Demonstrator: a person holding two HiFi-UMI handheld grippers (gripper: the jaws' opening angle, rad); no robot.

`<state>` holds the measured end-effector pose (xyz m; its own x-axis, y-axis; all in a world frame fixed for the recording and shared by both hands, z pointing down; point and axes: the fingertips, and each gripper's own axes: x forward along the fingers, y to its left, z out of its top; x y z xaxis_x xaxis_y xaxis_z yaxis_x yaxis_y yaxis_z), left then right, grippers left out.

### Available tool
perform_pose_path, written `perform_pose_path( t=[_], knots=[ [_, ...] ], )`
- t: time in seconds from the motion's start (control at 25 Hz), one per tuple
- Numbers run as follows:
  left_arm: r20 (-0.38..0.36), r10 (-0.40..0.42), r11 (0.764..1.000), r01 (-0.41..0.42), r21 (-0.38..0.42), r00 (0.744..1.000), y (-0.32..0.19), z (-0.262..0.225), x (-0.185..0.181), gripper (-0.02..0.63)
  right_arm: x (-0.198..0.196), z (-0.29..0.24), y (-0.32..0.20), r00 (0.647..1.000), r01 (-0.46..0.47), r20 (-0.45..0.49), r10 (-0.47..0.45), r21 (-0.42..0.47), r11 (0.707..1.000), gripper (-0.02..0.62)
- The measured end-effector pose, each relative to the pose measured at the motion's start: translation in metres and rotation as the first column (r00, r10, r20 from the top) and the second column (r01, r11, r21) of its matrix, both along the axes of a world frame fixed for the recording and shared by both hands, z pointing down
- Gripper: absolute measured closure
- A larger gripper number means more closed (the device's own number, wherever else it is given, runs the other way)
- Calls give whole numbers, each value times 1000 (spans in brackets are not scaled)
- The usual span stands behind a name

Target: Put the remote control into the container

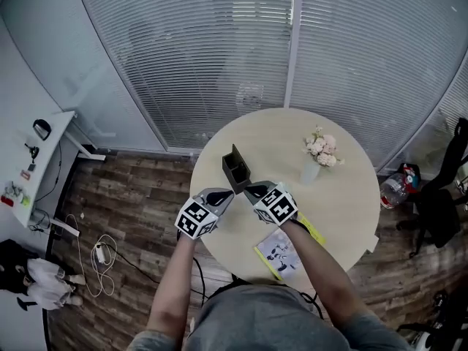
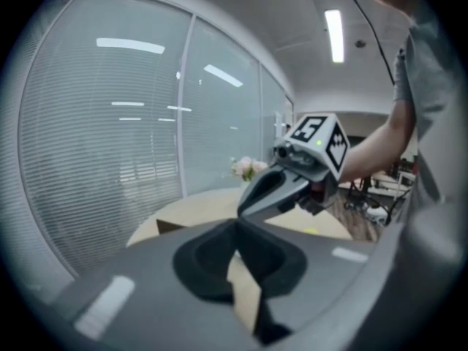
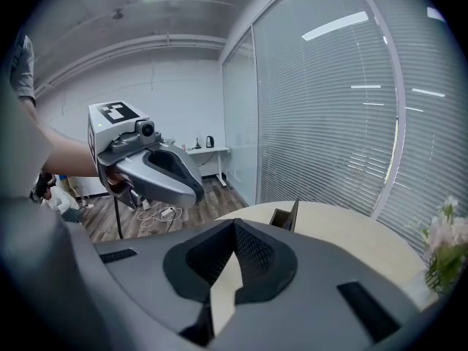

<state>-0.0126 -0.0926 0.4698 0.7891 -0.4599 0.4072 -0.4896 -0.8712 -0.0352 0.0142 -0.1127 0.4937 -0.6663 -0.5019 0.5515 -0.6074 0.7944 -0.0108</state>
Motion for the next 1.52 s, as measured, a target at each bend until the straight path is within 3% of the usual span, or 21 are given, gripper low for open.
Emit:
perform_pose_path(
  t=[0.44, 0.8, 1.52],
  knots=[
    [-4, -67, 998, 67, 4, 998, 24, -6, 1, 609, 4, -5, 24, 998, 65, -4, -65, -27, 998, 580],
    [-7, -53, 999, 53, 6, 999, 39, -6, 16, 609, 17, -4, 33, 998, 60, 1, -60, -32, 998, 580],
    [-6, -88, 996, 88, 14, 996, 44, -10, 1, 609, 12, -10, 35, 997, 76, -27, -76, -9, 997, 580]
  ],
)
